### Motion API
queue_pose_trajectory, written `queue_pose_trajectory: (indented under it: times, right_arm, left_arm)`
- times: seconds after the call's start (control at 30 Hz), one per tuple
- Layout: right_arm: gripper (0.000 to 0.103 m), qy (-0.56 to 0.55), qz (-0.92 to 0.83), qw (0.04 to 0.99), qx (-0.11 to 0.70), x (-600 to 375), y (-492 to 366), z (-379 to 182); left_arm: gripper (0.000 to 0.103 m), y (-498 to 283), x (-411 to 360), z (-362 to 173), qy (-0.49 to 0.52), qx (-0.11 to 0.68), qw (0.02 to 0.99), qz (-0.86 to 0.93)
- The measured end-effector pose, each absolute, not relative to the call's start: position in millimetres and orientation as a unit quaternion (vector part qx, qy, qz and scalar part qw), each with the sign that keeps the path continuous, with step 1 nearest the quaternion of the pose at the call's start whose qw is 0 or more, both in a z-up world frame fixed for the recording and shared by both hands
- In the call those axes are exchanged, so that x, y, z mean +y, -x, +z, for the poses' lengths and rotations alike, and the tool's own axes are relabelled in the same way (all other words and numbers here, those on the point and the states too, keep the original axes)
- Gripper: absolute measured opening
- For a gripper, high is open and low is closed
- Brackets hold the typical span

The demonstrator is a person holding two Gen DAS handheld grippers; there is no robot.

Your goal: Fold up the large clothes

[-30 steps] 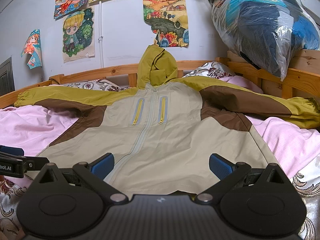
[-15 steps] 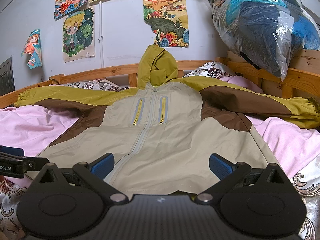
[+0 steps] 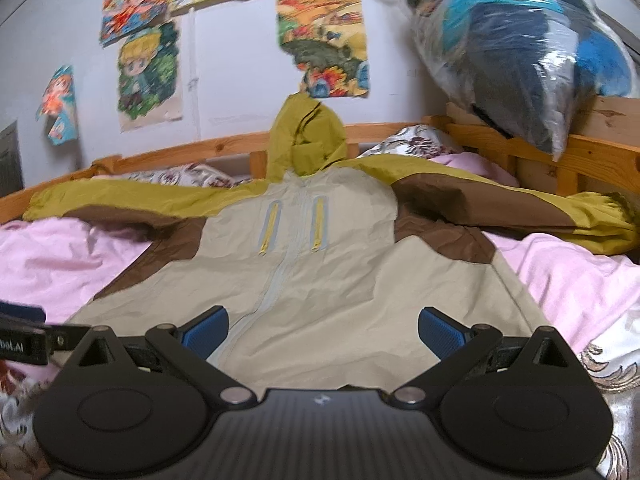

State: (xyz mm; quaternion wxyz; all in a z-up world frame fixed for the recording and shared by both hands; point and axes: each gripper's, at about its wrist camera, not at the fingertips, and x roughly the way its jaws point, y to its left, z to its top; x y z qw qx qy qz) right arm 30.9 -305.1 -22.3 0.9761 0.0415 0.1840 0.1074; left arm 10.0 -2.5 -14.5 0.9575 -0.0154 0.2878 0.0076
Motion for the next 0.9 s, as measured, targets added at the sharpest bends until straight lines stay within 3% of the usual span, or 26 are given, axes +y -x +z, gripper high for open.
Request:
queue_pose_trajectory:
  times: [0.43,0.53,0.8,0.9]
  right_arm:
    - [0.103,-0.237,-0.083,0.956,0.150,-438.0,-82.7,-7.6]
    - [0.103,-0.237,-0.129,0.953,0.140,-460.9,-102.8,-6.8]
    - [0.102,-0.274,-0.204,0.930,0.136,-502.3,-165.7,-13.6]
    - [0.095,-0.316,-0.243,0.907,0.137,-514.8,-187.0,-21.5]
  left_arm:
    - [0.102,-92.1,-12.6,46.0,0.010,0.303,0.952,-0.029]
    - [0.102,-108.2,-22.0,55.2,-0.008,0.300,0.953,-0.039]
    - [0.102,-145.6,-41.1,34.8,-0.006,0.335,0.939,-0.077]
    - [0.102,-151.3,-42.1,21.2,0.000,0.353,0.932,-0.086]
